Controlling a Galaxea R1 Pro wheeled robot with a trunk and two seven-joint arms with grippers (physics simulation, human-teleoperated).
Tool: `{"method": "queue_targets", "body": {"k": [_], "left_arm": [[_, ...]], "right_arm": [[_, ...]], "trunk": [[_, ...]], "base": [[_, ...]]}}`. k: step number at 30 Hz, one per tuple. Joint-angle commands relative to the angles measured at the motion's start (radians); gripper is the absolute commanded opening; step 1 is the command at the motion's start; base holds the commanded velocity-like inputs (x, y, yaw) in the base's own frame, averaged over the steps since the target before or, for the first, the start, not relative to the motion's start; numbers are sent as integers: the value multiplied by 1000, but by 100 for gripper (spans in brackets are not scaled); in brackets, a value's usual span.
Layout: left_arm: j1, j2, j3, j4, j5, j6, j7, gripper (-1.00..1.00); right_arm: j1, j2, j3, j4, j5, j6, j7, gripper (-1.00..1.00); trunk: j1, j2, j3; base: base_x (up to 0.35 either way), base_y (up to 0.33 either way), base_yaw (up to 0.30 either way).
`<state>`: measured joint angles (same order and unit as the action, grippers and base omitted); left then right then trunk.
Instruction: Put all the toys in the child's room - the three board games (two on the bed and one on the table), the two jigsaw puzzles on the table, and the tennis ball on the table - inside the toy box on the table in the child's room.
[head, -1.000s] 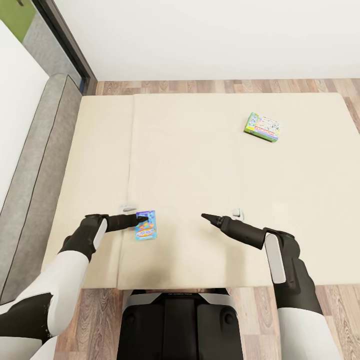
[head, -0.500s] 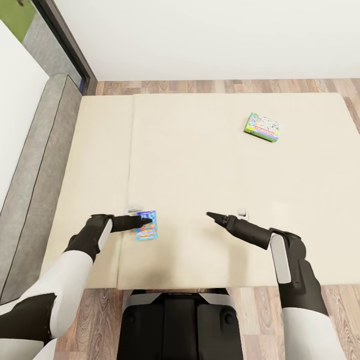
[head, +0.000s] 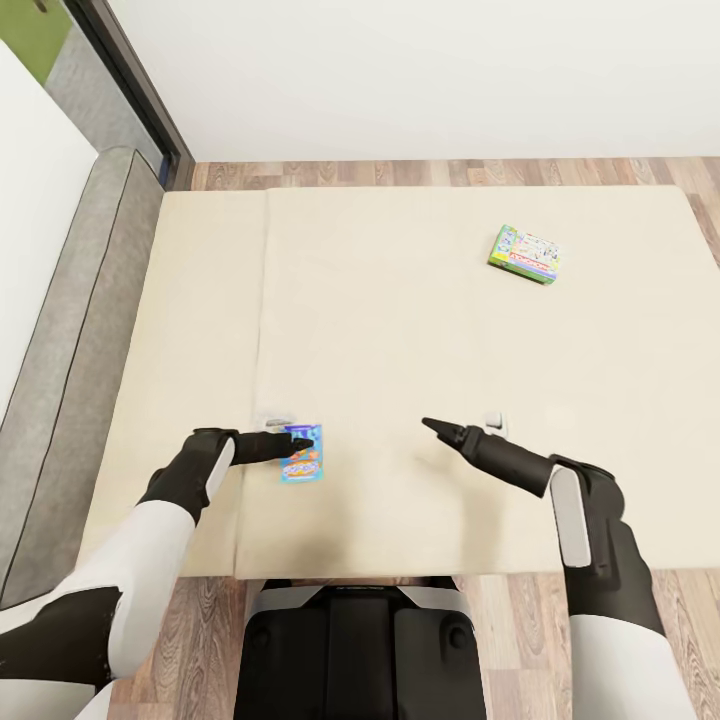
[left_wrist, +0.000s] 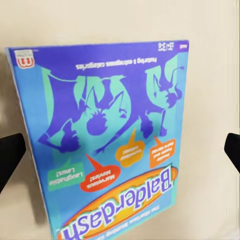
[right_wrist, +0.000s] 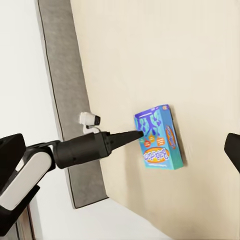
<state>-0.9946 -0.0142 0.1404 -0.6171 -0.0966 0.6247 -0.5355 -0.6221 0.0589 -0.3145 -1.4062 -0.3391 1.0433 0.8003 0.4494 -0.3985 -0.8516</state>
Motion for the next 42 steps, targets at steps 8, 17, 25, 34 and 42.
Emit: {"method": "queue_targets", "body": {"k": [8, 17, 25, 34, 42], "left_arm": [[0, -17, 8, -1, -11, 7, 14, 100], [0, -21, 8, -1, -10, 11, 22, 100], [0, -28, 7, 0, -9, 16, 23, 100], [0, -30, 7, 0, -9, 60, 23, 100], [0, -29, 8, 0, -6, 98, 22, 100]], "right_arm": [[-2, 1, -4, -11, 6, 4, 7, 100], [-2, 1, -5, -12, 6, 4, 6, 100], [-2, 1, -5, -10, 5, 4, 5, 100], [-2, 1, -5, -10, 5, 4, 5, 100], [-2, 1, -5, -9, 5, 4, 4, 100]], "trunk": [[1, -2, -1], [1, -2, -1], [1, -2, -1], [1, -2, -1], [1, -2, -1]], "base": [[0, 0, 0], [0, 0, 0], [0, 0, 0], [0, 0, 0], [0, 0, 0]]}}
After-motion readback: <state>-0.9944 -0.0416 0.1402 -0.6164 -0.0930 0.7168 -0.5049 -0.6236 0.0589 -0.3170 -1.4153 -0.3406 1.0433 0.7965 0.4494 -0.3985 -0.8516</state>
